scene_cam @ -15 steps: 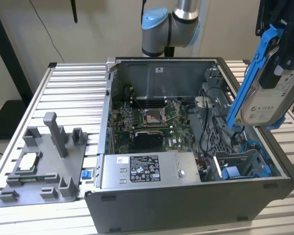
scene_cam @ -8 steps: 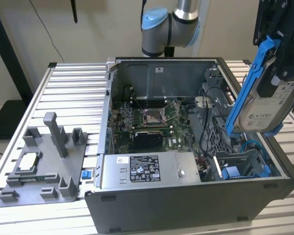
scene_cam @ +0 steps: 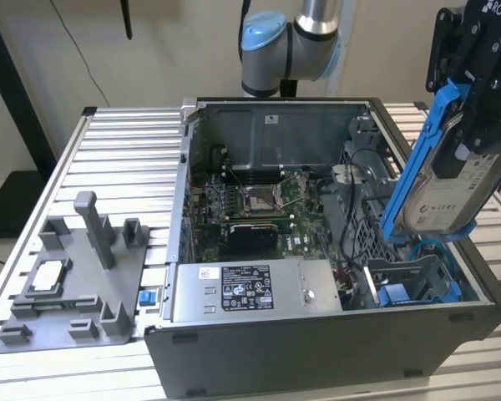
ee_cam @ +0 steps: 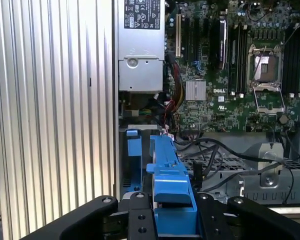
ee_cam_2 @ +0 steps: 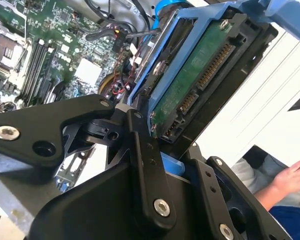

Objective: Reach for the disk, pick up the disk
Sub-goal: 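Pick up the disk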

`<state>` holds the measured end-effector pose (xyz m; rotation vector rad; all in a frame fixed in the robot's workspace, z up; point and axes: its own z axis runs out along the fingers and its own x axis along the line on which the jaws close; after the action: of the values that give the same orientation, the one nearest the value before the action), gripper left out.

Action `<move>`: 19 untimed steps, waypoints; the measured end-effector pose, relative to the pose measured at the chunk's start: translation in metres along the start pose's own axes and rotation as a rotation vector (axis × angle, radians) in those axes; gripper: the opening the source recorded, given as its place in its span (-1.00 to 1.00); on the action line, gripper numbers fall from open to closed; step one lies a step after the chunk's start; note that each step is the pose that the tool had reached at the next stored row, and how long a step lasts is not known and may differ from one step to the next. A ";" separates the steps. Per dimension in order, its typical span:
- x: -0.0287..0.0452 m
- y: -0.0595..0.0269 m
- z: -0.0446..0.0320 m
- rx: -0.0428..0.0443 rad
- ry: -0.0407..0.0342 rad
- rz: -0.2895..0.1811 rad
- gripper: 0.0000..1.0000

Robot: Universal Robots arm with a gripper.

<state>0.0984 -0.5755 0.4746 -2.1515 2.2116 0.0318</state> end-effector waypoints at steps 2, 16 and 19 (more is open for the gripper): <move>0.0005 0.0000 0.0003 -0.0003 -0.0003 0.000 -1.00; 0.0071 -0.0004 0.0135 -0.0139 0.0017 -0.008 -1.00; 0.0074 -0.0005 0.0135 -0.0139 0.0017 -0.008 -1.00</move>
<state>0.0990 -0.5821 0.4608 -2.1680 2.2105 0.0452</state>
